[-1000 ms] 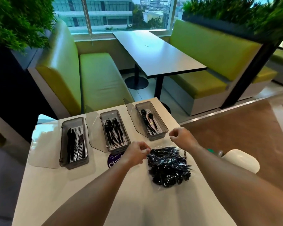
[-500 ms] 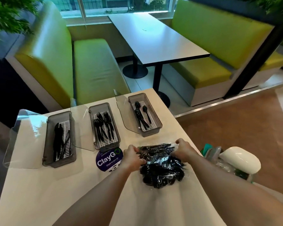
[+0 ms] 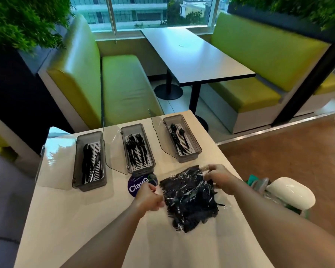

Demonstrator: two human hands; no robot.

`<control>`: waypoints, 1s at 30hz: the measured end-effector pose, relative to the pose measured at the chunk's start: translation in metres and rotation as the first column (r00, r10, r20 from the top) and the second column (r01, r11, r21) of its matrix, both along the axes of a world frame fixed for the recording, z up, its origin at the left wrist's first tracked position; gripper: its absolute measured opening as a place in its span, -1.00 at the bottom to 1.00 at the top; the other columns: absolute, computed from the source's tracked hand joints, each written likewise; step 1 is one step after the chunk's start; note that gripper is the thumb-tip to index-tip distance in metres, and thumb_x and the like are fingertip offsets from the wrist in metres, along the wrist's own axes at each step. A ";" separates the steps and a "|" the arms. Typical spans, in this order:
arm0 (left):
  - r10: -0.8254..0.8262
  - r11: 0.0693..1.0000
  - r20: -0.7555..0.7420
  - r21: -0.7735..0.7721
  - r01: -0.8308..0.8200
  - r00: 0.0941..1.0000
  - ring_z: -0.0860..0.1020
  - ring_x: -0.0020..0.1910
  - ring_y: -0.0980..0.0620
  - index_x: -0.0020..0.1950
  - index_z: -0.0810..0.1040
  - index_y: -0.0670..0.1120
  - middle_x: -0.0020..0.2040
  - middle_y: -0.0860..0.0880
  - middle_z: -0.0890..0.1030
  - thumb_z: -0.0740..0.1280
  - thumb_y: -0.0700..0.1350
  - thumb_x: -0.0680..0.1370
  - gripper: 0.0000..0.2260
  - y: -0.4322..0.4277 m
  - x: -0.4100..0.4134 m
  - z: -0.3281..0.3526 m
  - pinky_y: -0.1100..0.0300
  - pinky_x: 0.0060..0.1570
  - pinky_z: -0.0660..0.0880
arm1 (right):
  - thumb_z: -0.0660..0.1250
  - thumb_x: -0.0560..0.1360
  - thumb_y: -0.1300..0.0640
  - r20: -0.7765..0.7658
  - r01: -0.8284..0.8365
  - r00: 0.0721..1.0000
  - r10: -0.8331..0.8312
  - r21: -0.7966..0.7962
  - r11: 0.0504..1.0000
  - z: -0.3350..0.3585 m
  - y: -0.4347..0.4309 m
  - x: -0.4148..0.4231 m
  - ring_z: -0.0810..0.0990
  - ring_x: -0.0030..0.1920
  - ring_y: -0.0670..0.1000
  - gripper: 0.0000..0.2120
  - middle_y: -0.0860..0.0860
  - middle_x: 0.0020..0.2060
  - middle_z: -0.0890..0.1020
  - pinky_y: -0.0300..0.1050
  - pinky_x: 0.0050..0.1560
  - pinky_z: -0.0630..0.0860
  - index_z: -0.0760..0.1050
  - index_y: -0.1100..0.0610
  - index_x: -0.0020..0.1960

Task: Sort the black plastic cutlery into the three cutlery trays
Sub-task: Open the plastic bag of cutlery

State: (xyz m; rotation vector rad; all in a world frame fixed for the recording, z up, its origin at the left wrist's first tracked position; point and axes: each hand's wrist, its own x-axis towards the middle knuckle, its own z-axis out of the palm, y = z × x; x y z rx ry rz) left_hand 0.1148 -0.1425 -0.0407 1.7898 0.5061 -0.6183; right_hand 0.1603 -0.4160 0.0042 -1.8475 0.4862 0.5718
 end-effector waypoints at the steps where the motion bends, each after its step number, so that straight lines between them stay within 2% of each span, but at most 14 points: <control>1: 0.008 1.000 -0.013 -0.028 -0.008 1.000 0.72 -0.17 -0.12 0.16 0.31 -0.09 0.06 -0.27 0.64 0.45 -0.32 0.50 -0.61 0.004 -0.002 0.002 0.09 -0.30 0.60 | 0.31 0.45 0.45 -0.023 -0.024 0.999 0.025 0.027 0.999 0.003 0.002 -0.003 0.52 -0.20 0.05 -0.70 0.13 -0.13 0.59 -0.15 -0.29 0.42 0.59 0.18 0.11; 4: 0.058 0.996 -0.027 -0.062 -0.060 0.998 0.72 -0.07 -0.13 0.24 0.31 -0.07 0.06 -0.19 0.63 0.50 -0.23 0.50 -0.55 0.010 -0.002 0.002 0.03 -0.20 0.63 | 0.26 0.45 0.48 -0.056 -0.083 0.994 0.092 0.141 0.986 0.007 0.002 -0.005 0.54 -0.21 0.03 -0.70 0.12 -0.15 0.59 -0.18 -0.38 0.49 0.61 0.26 0.08; 5: 0.124 0.988 0.040 -0.100 -0.119 0.991 0.71 -0.07 -0.12 0.26 0.31 -0.07 0.06 -0.18 0.63 0.51 -0.20 0.49 -0.52 0.065 -0.052 0.034 0.04 -0.20 0.63 | 0.26 0.45 0.48 0.042 -0.165 0.986 0.161 0.130 0.978 0.043 0.059 -0.039 0.55 -0.21 0.03 -0.71 0.13 -0.15 0.58 -0.18 -0.40 0.50 0.62 0.27 0.08; 7: 0.130 0.982 0.040 -0.146 -0.123 0.991 0.68 -0.05 -0.09 0.30 0.29 -0.06 0.08 -0.15 0.62 0.54 -0.14 0.48 -0.47 0.080 -0.065 0.034 0.04 -0.20 0.63 | 0.30 0.45 0.46 0.052 -0.207 0.978 0.200 0.212 0.955 0.054 0.073 -0.048 0.58 -0.18 0.05 -0.72 0.15 -0.12 0.61 -0.15 -0.36 0.53 0.66 0.24 0.06; 10: 0.128 0.963 -0.045 -0.232 -0.135 0.991 0.67 0.03 -0.11 0.36 0.28 0.00 0.13 -0.14 0.63 0.57 -0.02 0.44 -0.37 0.087 -0.076 0.028 -0.01 -0.13 0.62 | 0.32 0.46 0.45 0.027 -0.282 0.958 0.285 0.275 0.919 0.054 0.082 -0.050 0.61 -0.17 0.09 -0.75 0.17 -0.12 0.63 -0.08 -0.26 0.58 0.68 0.19 -0.03; 13: 0.134 0.914 -0.074 -0.377 -0.152 0.988 0.67 0.07 -0.12 0.30 0.42 0.01 0.17 -0.14 0.67 0.55 -0.05 0.47 -0.52 0.087 -0.085 0.022 -0.06 -0.02 0.60 | 0.35 0.43 0.43 0.052 -0.296 0.954 0.296 0.327 0.897 0.047 0.084 -0.053 0.57 -0.19 0.10 -0.78 0.21 -0.13 0.58 -0.04 -0.21 0.49 0.67 0.19 -0.08; 15: 0.219 0.850 -0.058 -0.478 -0.220 0.974 0.67 -0.01 -0.11 0.22 0.52 -0.09 0.15 -0.18 0.67 0.50 -0.15 0.50 -0.67 0.091 -0.090 0.025 -0.02 -0.10 0.63 | 0.36 0.44 0.44 0.073 -0.296 0.954 0.290 0.357 0.886 0.049 0.090 -0.057 0.58 -0.20 0.08 -0.80 0.19 -0.14 0.58 -0.09 -0.27 0.51 0.66 0.20 -0.06; 17: 0.307 0.809 -0.007 -0.525 -0.264 0.952 0.65 -0.07 -0.09 0.11 0.56 -0.15 0.06 -0.21 0.66 0.45 -0.22 0.52 -0.81 0.099 -0.096 0.030 0.03 -0.20 0.62 | 0.44 0.43 0.39 0.063 -0.286 0.957 0.284 0.381 0.879 0.051 0.096 -0.061 0.63 -0.12 0.12 -0.78 0.19 -0.09 0.61 -0.07 -0.23 0.57 0.62 0.22 0.05; 20: 0.348 0.814 0.098 -0.526 -0.248 0.933 0.65 -0.12 -0.09 0.01 0.57 -0.16 -0.05 -0.17 0.67 0.42 -0.26 0.55 -0.92 0.112 -0.098 0.042 0.04 -0.18 0.60 | 0.57 0.35 0.28 0.055 -0.281 0.957 0.285 0.428 0.859 0.056 0.108 -0.066 0.63 0.02 0.21 -0.61 0.19 -0.02 0.65 0.05 -0.11 0.60 0.61 0.17 0.16; 23: 0.350 0.850 0.224 -0.485 -0.207 0.910 0.65 -0.14 -0.13 -0.01 0.59 -0.22 -0.11 -0.17 0.68 0.43 -0.29 0.53 -0.92 0.124 -0.097 0.057 0.00 -0.12 0.63 | 0.56 0.41 0.15 0.125 -0.281 0.960 0.252 0.353 0.893 0.060 0.126 -0.070 0.63 -0.03 0.15 -0.64 0.15 -0.05 0.68 0.03 -0.09 0.58 0.63 0.20 0.16; 25: 0.351 0.874 0.298 -0.446 -0.195 0.888 0.65 -0.14 -0.14 -0.03 0.62 -0.23 -0.14 -0.16 0.68 0.45 -0.32 0.51 -0.93 0.134 -0.095 0.063 -0.04 -0.04 0.64 | 0.53 0.41 0.06 0.177 -0.272 0.958 0.224 0.322 0.907 0.062 0.139 -0.072 0.64 -0.07 0.12 -0.58 0.13 -0.09 0.68 0.03 -0.07 0.56 0.59 0.29 0.16; 30: 0.351 0.897 0.352 -0.392 -0.203 0.868 0.68 -0.25 -0.08 -0.03 0.63 -0.19 -0.15 -0.18 0.66 0.45 -0.32 0.52 -0.92 0.156 -0.097 0.079 0.13 -0.30 0.61 | 0.47 0.51 0.10 0.232 -0.251 0.957 0.176 0.350 0.902 0.064 0.166 -0.074 0.64 -0.13 0.11 -0.65 0.13 -0.17 0.66 0.00 -0.13 0.55 0.57 0.34 0.15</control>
